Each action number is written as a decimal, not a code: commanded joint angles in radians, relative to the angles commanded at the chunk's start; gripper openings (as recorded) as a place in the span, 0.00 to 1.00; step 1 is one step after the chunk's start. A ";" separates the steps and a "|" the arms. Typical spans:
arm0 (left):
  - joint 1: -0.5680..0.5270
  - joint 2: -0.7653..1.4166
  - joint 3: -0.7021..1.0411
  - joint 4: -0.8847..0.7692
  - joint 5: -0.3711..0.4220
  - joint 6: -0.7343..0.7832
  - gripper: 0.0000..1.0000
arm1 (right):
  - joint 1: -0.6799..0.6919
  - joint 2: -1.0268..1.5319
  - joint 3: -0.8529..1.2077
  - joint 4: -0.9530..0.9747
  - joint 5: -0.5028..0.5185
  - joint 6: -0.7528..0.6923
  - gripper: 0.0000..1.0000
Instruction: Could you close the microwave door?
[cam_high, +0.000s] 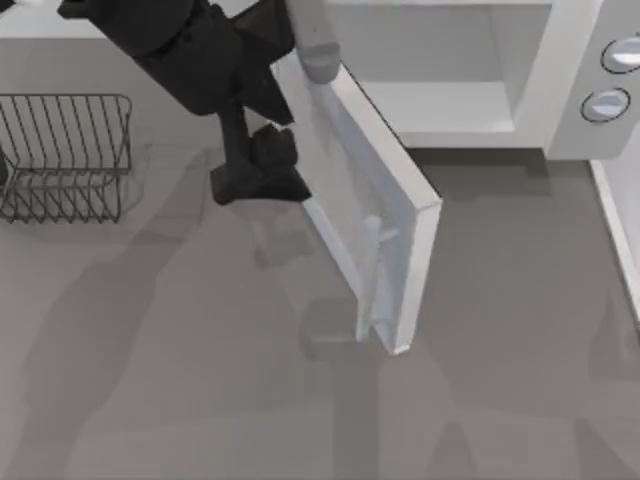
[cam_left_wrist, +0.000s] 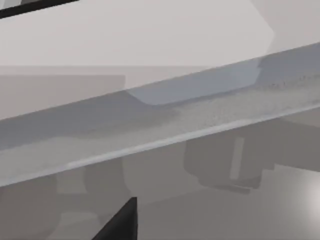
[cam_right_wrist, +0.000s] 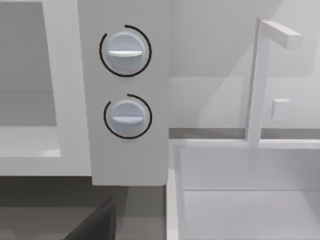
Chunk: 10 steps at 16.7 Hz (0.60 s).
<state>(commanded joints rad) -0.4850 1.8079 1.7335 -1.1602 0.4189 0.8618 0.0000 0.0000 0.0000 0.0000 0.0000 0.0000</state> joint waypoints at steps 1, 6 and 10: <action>0.000 0.000 0.000 0.000 0.000 0.000 0.62 | 0.000 0.000 0.000 0.000 0.000 0.000 1.00; 0.000 0.000 0.000 0.000 0.000 0.000 0.25 | 0.000 0.000 0.000 0.000 0.000 0.000 1.00; 0.000 0.000 0.000 0.000 0.000 0.000 0.00 | 0.000 0.000 0.000 0.000 0.000 0.000 1.00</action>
<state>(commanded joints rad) -0.4850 1.8079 1.7335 -1.1602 0.4189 0.8618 0.0000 0.0000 0.0000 0.0000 0.0000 0.0000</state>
